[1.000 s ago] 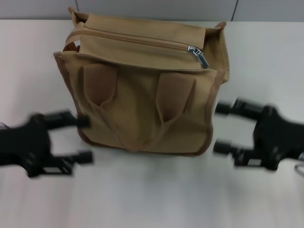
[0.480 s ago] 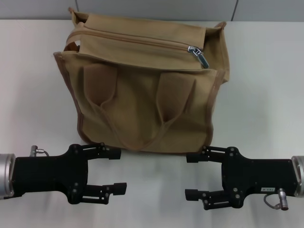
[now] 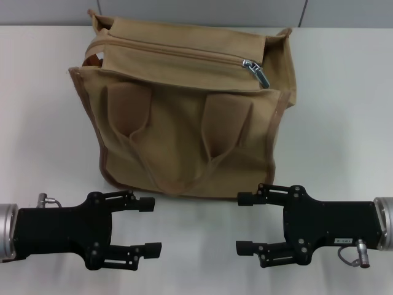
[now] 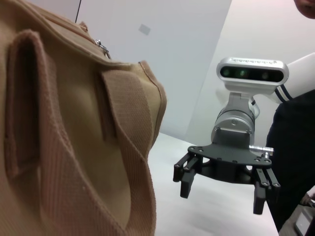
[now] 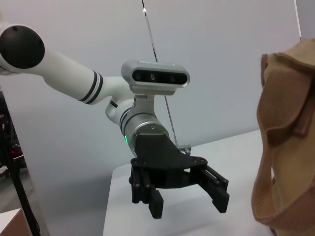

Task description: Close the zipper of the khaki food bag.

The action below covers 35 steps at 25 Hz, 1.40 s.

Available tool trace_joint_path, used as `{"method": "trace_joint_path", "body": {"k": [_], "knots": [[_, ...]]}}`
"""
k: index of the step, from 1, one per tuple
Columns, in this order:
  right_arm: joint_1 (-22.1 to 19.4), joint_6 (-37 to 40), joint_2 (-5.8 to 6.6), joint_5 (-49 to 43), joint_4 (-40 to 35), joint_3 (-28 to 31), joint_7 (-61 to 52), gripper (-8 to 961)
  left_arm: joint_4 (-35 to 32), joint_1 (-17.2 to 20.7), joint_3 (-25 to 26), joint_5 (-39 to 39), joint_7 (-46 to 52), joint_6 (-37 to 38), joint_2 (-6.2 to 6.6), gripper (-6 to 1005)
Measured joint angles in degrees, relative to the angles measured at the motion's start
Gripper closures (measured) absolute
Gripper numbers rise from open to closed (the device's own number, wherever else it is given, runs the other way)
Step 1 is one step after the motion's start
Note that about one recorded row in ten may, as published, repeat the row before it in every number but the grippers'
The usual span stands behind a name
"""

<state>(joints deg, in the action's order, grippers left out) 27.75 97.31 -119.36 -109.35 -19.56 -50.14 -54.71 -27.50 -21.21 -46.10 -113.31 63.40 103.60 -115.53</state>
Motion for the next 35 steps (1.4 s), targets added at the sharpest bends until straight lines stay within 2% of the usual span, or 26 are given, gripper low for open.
{"method": "trace_joint_path", "body": {"k": [35], "knots": [[0.83,0.69,-0.01,0.64,-0.13,0.05,-0.35,133,0.0,-0.05,0.23,-1.48,-0.12,-0.06,-0.04,166]]}}
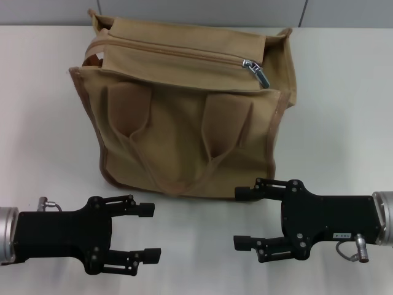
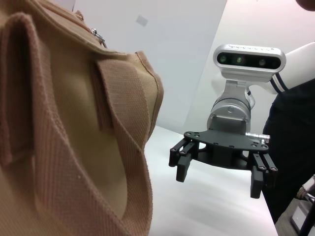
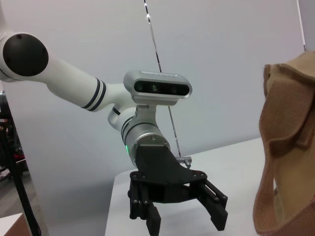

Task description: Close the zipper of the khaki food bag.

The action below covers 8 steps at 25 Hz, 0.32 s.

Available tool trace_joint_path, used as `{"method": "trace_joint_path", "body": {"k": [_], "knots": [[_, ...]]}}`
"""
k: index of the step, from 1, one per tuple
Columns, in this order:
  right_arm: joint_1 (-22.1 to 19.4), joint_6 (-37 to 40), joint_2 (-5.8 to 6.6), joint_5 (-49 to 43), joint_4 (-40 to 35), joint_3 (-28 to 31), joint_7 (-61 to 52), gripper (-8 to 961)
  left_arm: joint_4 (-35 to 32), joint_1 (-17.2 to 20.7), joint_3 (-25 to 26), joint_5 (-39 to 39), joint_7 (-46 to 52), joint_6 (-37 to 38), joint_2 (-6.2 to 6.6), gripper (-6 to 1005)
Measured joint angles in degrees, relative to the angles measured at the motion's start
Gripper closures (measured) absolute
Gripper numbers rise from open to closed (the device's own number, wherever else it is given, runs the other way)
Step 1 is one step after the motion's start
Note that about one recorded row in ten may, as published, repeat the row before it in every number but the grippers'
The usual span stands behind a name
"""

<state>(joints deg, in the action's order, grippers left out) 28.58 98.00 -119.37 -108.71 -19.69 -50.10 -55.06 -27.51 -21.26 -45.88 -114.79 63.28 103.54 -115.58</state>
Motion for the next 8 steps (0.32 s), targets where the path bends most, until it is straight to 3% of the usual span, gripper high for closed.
{"method": "trace_joint_path", "body": {"k": [8], "knots": [[0.07,0.07,0.02,0.0,0.07,0.0,-0.09,133,0.0,0.08,-0.09,0.0,0.0,0.0,0.0,166]]}}
